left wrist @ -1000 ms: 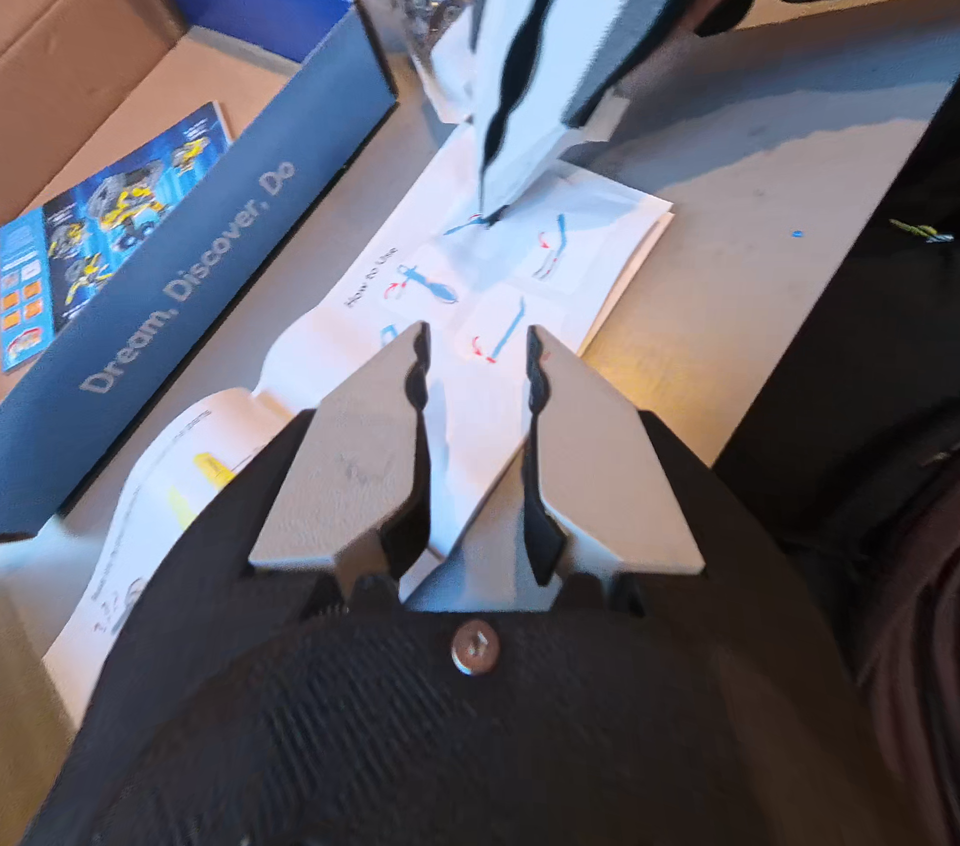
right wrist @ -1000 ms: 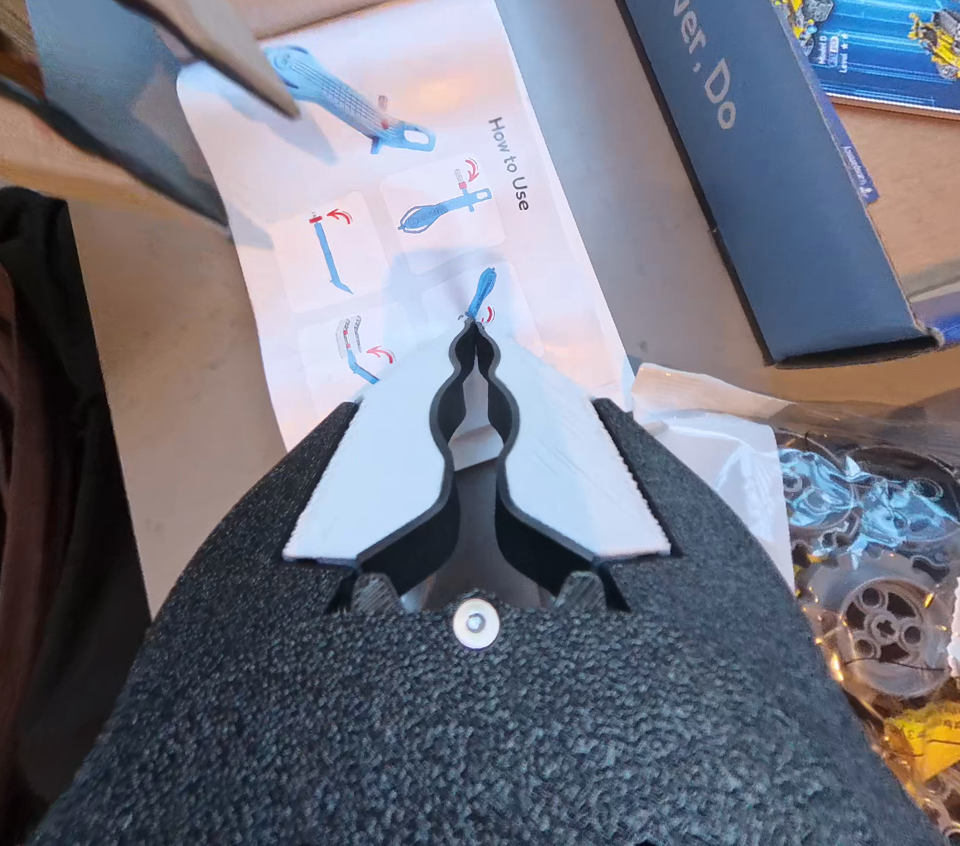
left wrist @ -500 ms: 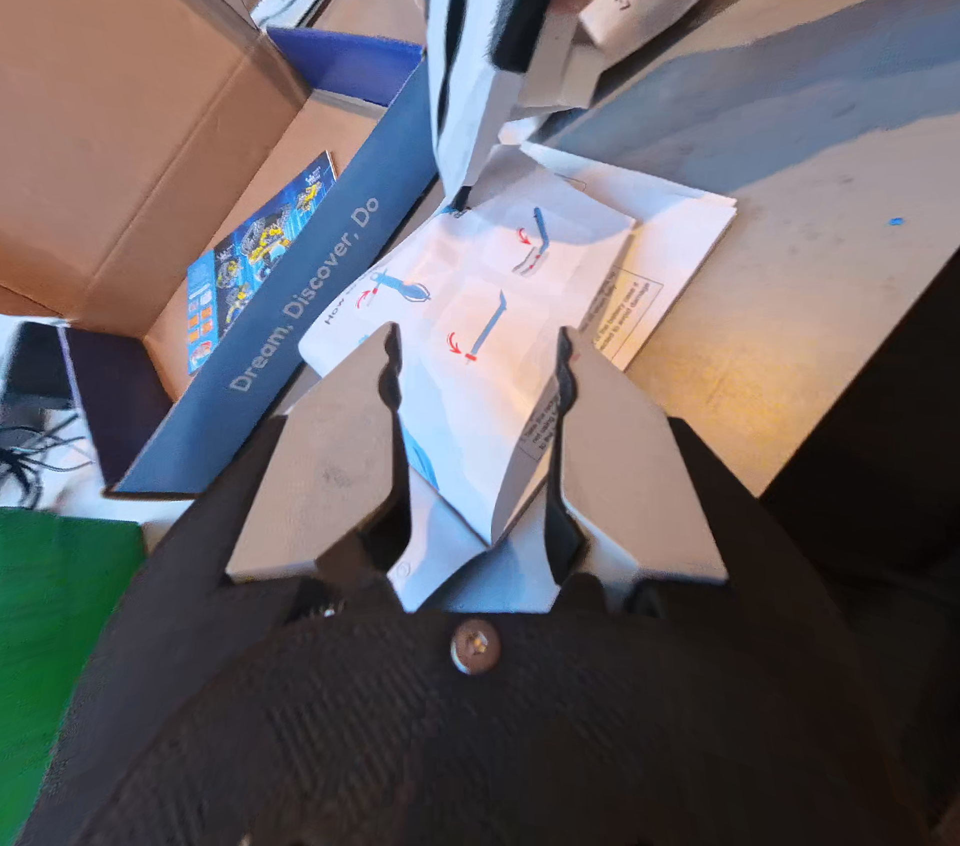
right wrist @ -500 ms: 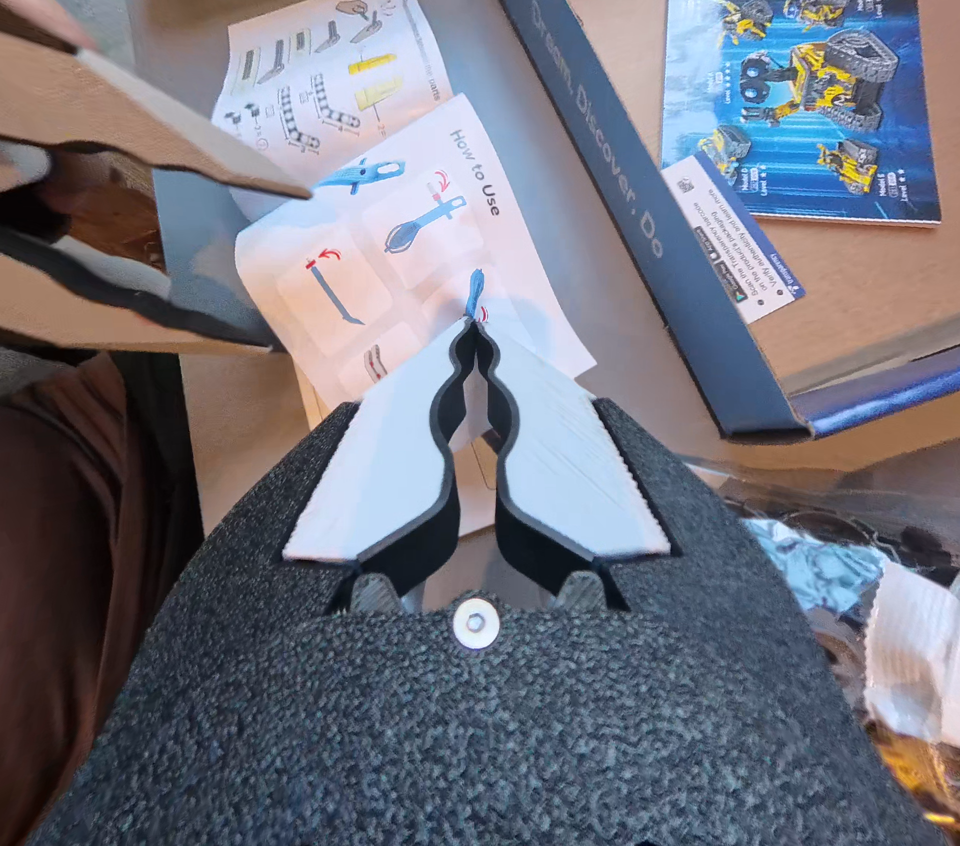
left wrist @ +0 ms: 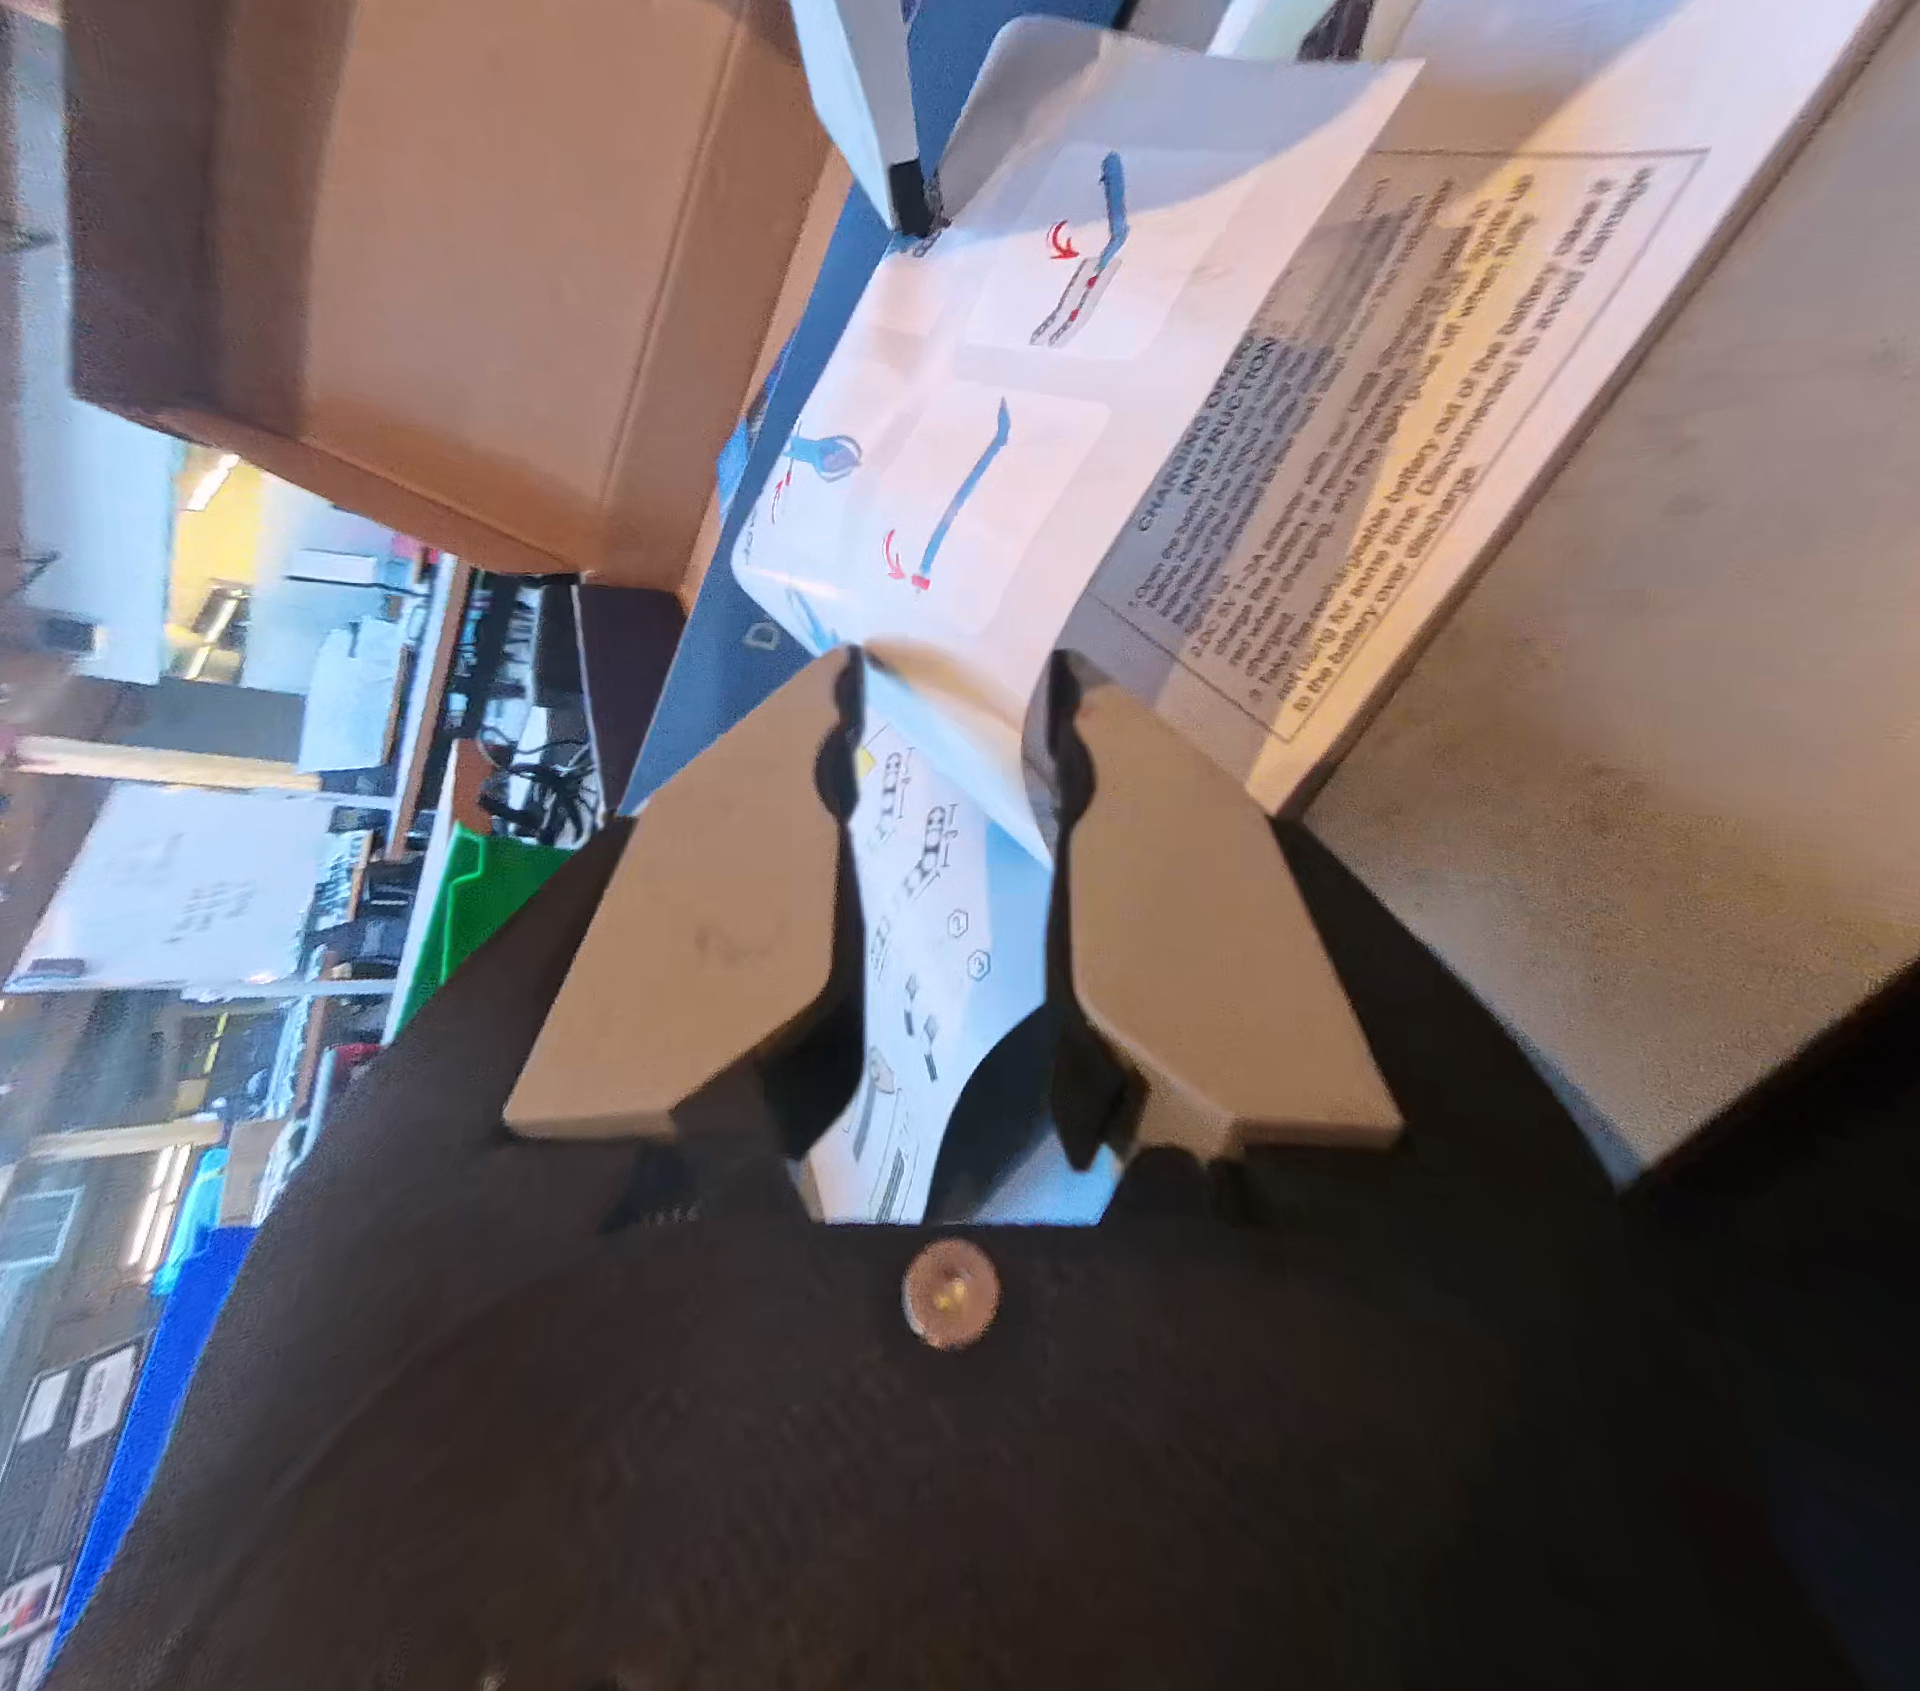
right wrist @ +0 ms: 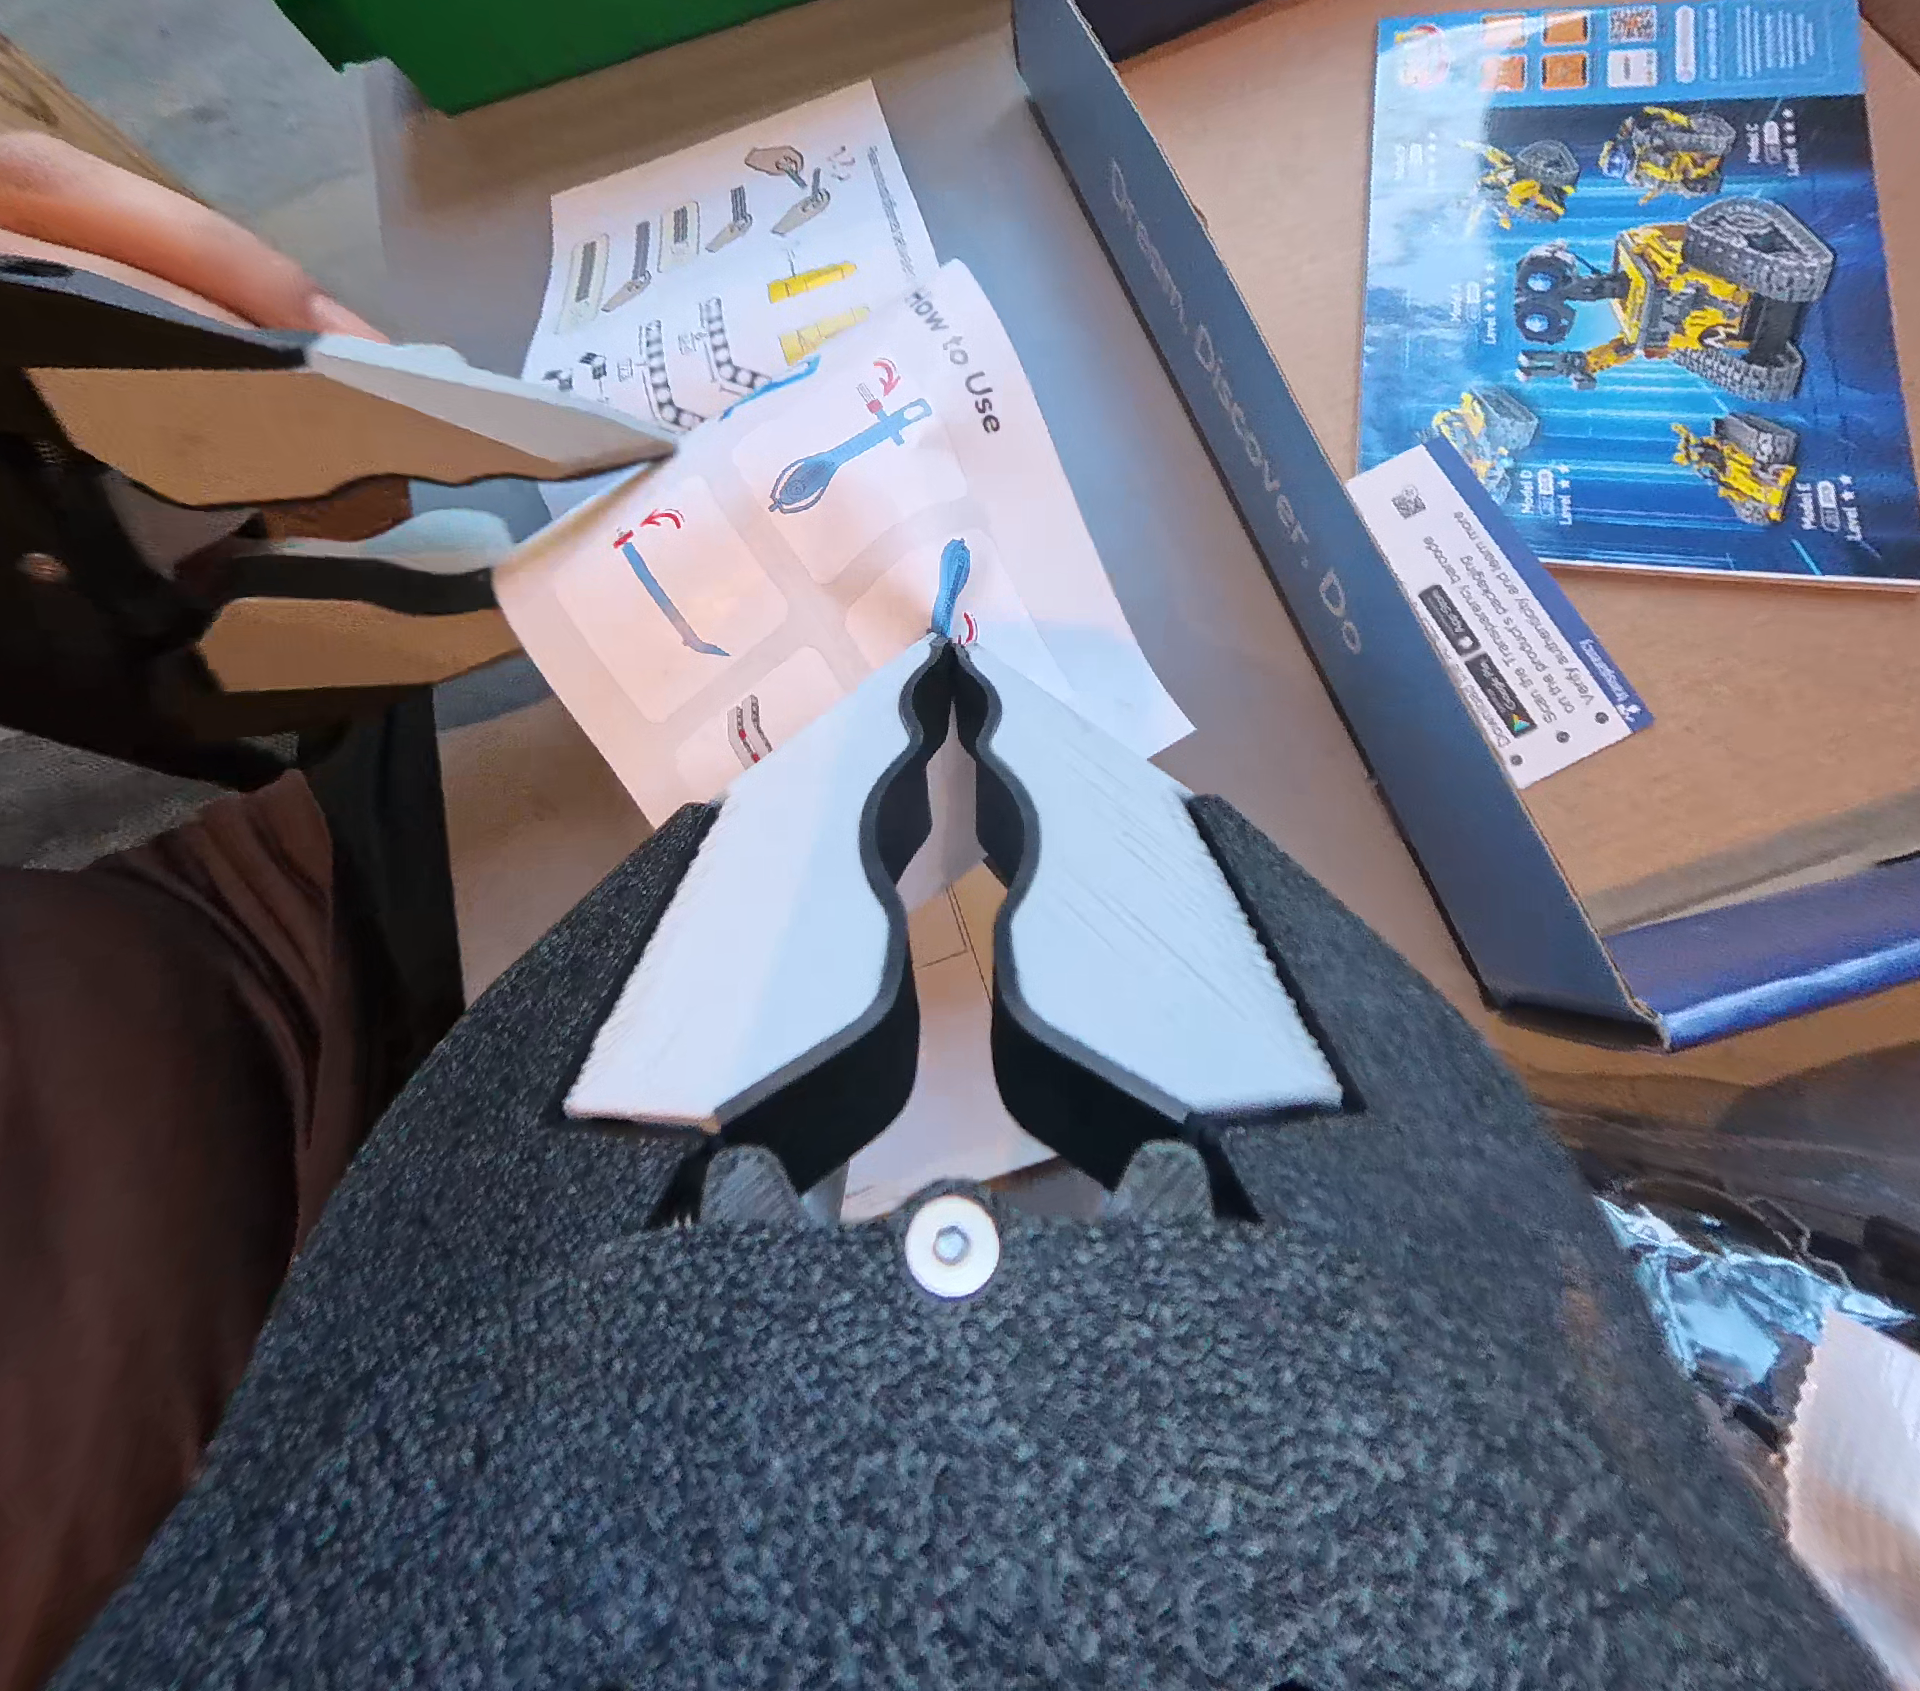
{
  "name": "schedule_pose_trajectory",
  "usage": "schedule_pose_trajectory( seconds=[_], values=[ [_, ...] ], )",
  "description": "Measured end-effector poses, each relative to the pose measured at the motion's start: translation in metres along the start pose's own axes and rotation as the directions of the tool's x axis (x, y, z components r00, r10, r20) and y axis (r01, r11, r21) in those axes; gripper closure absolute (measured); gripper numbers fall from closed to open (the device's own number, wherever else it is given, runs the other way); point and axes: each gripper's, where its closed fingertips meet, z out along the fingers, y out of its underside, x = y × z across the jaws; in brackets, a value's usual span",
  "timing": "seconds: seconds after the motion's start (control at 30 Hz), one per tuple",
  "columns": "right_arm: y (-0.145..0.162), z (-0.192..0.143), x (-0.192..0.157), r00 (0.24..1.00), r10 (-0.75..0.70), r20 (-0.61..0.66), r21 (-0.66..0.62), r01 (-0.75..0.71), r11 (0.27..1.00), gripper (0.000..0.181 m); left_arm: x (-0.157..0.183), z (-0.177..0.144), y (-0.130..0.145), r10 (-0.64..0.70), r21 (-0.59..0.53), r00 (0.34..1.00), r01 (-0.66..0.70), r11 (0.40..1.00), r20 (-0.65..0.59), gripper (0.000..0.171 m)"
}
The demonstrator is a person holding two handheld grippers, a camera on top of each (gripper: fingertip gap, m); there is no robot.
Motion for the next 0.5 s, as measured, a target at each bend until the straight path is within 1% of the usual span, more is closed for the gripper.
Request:
schedule_pose_trajectory(
  seconds=[0.07, 0.1, 0.13, 0.17, 0.2, 0.27, 0.3, 0.37, 0.4, 0.43, 0.5],
  values=[
    [-0.005, -0.003, -0.003, 1.0, -0.015, 0.0, 0.032, 0.015, 0.999, 0.181, -0.005, 0.001, 0.005, -0.019, 0.011, 0.999, 0.018, 1.0, 0.04, 0.152],
    [-0.008, -0.007, -0.005, 1.0, -0.024, -0.001, 0.055, 0.024, 0.998, 0.181, -0.009, 0.001, 0.007, -0.049, 0.019, 0.998, 0.049, 0.999, 0.05, 0.162],
    [-0.012, -0.012, -0.005, 1.0, -0.029, -0.008, 0.086, 0.03, 0.996, 0.177, -0.014, 0.0, 0.01, -0.1, 0.021, 0.993, 0.099, 0.995, 0.055, 0.171],
    [-0.018, -0.02, -0.003, 0.999, -0.031, -0.025, 0.127, 0.034, 0.991, 0.166, -0.018, 0.0, 0.014, -0.162, 0.021, 0.986, 0.162, 0.987, 0.041, 0.171],
    [-0.025, -0.031, 0.001, 0.998, -0.031, -0.052, 0.179, 0.039, 0.983, 0.161, -0.022, -0.001, 0.02, -0.237, 0.018, 0.971, 0.237, 0.971, 0.02, 0.171],
    [-0.041, -0.058, 0.015, 0.995, 0.003, -0.103, 0.306, 0.028, 0.952, 0.162, -0.027, -0.003, 0.033, -0.381, 0.002, 0.924, 0.381, 0.925, -0.032, 0.171],
    [-0.046, -0.071, 0.022, 0.993, 0.041, -0.109, 0.357, 0.001, 0.934, 0.162, -0.028, -0.004, 0.04, -0.449, -0.01, 0.891, 0.449, 0.893, -0.061, 0.171],
    [-0.05, -0.088, 0.029, 0.99, 0.118, -0.074, 0.436, -0.074, 0.897, 0.162, -0.029, -0.005, 0.054, -0.567, -0.039, 0.817, 0.567, 0.823, -0.102, 0.171],
    [-0.05, -0.089, 0.027, 0.991, 0.13, -0.037, 0.458, -0.099, 0.883, 0.163, -0.03, -0.006, 0.062, -0.605, -0.055, 0.788, 0.603, 0.796, -0.112, 0.167],
    [-0.048, -0.085, 0.022, 0.992, 0.13, -0.003, 0.452, -0.115, 0.885, 0.163, -0.033, -0.006, 0.071, -0.63, -0.076, 0.77, 0.626, 0.777, -0.101, 0.165],
    [-0.035, -0.061, 0.012, 0.994, 0.11, 0.012, 0.368, -0.106, 0.924, 0.159, -0.038, -0.007, 0.087, -0.659, -0.108, 0.749, 0.652, 0.751, -0.064, 0.166]
  ],
)
